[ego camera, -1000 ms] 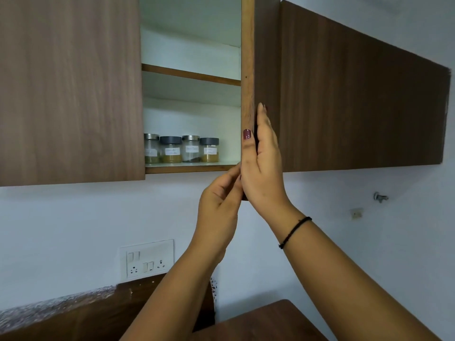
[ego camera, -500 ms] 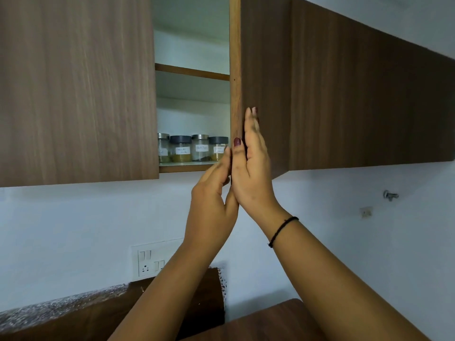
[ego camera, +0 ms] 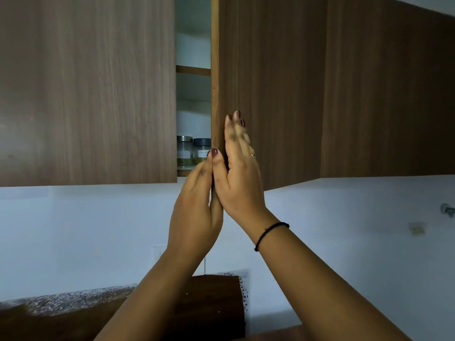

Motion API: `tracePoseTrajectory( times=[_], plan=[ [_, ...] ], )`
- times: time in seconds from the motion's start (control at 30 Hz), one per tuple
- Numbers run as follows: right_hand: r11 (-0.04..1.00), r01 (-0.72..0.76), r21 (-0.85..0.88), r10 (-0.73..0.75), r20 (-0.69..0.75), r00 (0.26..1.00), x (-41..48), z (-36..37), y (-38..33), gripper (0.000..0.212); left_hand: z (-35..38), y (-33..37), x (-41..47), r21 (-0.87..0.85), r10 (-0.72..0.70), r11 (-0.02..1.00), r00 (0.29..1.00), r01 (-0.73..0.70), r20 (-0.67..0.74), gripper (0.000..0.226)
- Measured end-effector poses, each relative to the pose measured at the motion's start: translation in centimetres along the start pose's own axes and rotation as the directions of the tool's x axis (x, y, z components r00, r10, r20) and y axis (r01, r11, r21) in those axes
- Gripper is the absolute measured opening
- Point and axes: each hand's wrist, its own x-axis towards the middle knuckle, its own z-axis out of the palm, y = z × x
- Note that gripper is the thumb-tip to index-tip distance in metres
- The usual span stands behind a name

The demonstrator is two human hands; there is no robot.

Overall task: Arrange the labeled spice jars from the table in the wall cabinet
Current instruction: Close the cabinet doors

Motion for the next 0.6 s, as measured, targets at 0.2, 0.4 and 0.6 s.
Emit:
tracePoseTrajectory(
  times=[0.2,0.4,0.6],
  plan=[
    [0.996,0.085,-0.007,-0.085,0.057,0.995,0.0,1.1,1.7,0.054,0.8,-1.2,0.1,0.151,-0.003,0.988,1.000,0.007,-0.027,0.058],
    [0.996,0.090,-0.025,-0.086,0.128,0.988,-0.3,3.1,2.8,0.058,1.1,-3.7,0.8,0.319,-0.005,0.948,1.000,0.007,-0.008,0.062],
    [0.989,0.133,-0.061,-0.118,0.201,0.972,-1.5,5.5,3.9,0.056,1.7,-7.2,1.7,0.417,-0.009,0.909,1.000,-0.003,0.026,0.060]
  ],
)
